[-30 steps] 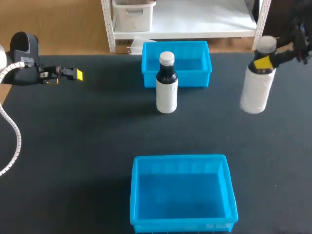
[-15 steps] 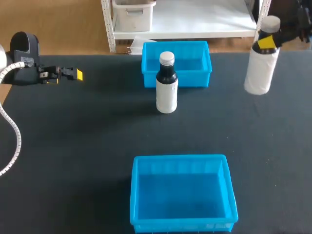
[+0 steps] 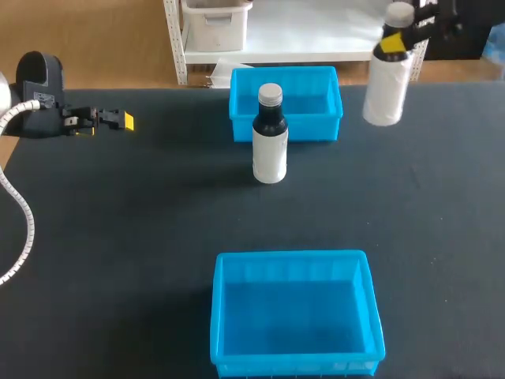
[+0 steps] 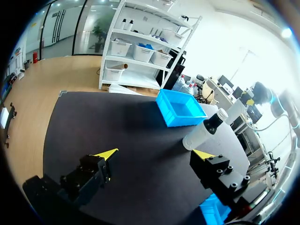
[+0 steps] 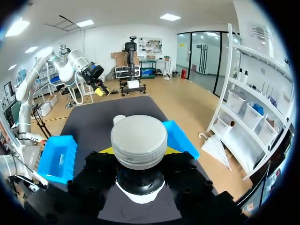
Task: Pick up the bottle, and place it in the far bin if it is heavy, or in the near bin if it is light.
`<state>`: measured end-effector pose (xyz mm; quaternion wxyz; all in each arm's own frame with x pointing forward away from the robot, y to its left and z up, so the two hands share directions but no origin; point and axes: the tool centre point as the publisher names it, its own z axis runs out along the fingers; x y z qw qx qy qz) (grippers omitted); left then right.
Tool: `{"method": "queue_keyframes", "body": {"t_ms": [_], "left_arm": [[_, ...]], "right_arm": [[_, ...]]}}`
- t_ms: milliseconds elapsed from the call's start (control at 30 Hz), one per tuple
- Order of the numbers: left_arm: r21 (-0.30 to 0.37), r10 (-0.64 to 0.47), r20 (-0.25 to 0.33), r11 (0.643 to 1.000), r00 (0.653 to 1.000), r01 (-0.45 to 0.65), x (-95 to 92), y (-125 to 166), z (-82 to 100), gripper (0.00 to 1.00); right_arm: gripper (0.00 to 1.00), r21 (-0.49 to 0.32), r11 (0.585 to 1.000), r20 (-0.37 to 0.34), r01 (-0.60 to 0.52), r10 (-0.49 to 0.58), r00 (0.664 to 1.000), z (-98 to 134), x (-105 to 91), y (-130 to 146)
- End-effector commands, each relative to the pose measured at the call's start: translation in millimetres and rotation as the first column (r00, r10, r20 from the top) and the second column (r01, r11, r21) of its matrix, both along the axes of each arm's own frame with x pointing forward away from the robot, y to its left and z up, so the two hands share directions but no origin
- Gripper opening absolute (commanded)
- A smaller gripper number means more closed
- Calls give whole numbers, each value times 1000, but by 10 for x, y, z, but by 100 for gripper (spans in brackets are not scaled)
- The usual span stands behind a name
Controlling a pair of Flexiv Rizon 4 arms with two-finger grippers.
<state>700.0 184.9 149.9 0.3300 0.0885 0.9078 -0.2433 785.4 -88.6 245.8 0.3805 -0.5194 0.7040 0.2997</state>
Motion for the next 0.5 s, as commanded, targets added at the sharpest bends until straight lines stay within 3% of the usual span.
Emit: {"method": "queue_keyframes", "body": {"t_ms": [33, 500], "left_arm": [[0, 0, 0, 1000, 1000, 0, 0, 0, 0, 100], [0, 0, 0, 1000, 1000, 0, 0, 0, 0, 100]], "right_arm": [[14, 5, 1000, -15, -21, 21, 1000, -26, 359, 104], [11, 17, 999, -12, -31, 32, 999, -74, 825, 489]]}}
